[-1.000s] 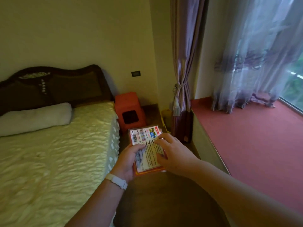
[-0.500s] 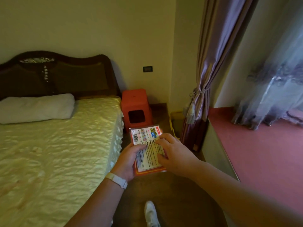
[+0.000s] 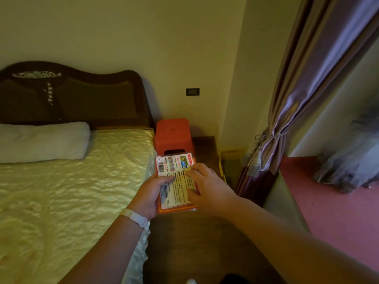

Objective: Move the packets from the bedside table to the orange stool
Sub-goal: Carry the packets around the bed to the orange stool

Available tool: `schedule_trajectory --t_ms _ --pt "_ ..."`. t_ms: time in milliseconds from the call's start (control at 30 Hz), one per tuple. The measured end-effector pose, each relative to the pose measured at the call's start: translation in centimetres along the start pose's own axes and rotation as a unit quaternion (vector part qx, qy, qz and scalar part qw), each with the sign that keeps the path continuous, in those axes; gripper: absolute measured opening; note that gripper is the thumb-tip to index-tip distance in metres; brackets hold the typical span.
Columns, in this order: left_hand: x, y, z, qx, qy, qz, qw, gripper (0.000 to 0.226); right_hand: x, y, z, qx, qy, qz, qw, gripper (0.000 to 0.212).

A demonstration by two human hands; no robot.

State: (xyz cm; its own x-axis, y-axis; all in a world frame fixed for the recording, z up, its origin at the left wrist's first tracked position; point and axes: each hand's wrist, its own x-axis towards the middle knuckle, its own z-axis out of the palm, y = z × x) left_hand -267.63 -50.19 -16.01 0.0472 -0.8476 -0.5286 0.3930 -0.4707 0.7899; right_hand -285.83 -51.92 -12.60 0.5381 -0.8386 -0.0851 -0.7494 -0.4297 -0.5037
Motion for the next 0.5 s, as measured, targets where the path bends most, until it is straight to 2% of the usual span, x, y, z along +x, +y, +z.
schedule_trajectory --t_ms 233,500 --pt "5.7 3.4 -0.2 -0.024 0.016 0.013 1.0 0.03 7.5 2.4 -1.2 0.016 -0.012 -0.035 0.999 0.056" --pt "16.8 8.2 2.8 -0.015 0.056 0.009 0.998 0.029 19.0 9.6 -3.1 0.043 -0.023 -0.066 0.997 0.057"
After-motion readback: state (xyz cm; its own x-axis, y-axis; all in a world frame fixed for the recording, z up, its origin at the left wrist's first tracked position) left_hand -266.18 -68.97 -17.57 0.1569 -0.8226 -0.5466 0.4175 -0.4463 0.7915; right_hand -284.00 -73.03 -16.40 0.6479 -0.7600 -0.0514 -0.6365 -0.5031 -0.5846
